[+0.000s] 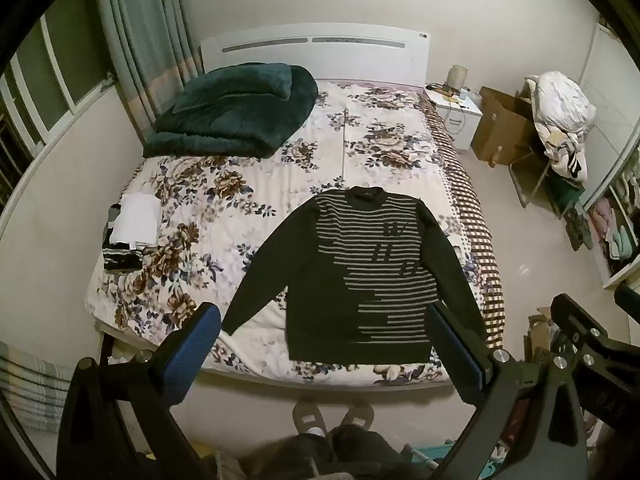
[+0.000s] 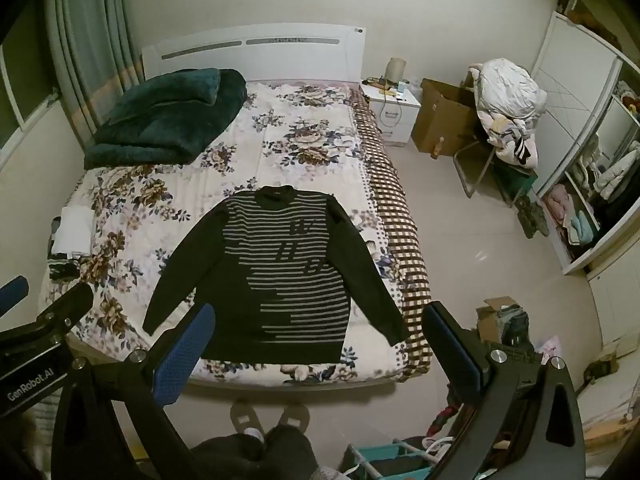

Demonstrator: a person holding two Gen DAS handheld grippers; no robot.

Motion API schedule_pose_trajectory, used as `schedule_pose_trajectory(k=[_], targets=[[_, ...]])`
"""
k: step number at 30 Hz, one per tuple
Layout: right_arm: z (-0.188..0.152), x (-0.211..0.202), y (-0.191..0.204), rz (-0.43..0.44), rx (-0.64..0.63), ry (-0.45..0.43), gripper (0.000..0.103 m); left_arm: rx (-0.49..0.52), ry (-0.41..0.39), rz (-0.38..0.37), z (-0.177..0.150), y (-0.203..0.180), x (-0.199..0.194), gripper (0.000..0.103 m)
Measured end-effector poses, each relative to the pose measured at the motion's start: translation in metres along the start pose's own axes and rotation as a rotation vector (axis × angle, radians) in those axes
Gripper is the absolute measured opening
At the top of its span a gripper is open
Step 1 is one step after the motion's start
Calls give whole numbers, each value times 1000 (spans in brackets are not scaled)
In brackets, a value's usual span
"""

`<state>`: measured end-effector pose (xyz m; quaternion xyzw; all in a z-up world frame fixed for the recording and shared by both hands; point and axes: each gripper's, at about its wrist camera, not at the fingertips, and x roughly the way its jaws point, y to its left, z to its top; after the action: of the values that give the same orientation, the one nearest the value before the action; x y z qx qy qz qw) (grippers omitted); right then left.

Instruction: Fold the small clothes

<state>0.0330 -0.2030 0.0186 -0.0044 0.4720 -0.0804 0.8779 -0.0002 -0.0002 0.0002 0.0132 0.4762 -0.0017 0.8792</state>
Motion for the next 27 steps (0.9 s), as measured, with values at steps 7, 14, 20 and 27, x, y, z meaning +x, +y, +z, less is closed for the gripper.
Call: schedule_pose_trajectory(k=[7, 14, 20, 27], targets=[[2, 0, 1, -4, -2, -4, 103, -3, 2, -6, 0, 0, 0, 103], [3, 0, 2, 0, -2, -4, 103, -6, 0, -9, 0, 0, 0, 103], [5, 0, 3, -3, -1, -4, 103, -7, -1, -11, 0, 0, 0, 103], [7, 0, 4, -3, -2, -4, 103, -9, -2, -14, 0, 0, 0, 103]])
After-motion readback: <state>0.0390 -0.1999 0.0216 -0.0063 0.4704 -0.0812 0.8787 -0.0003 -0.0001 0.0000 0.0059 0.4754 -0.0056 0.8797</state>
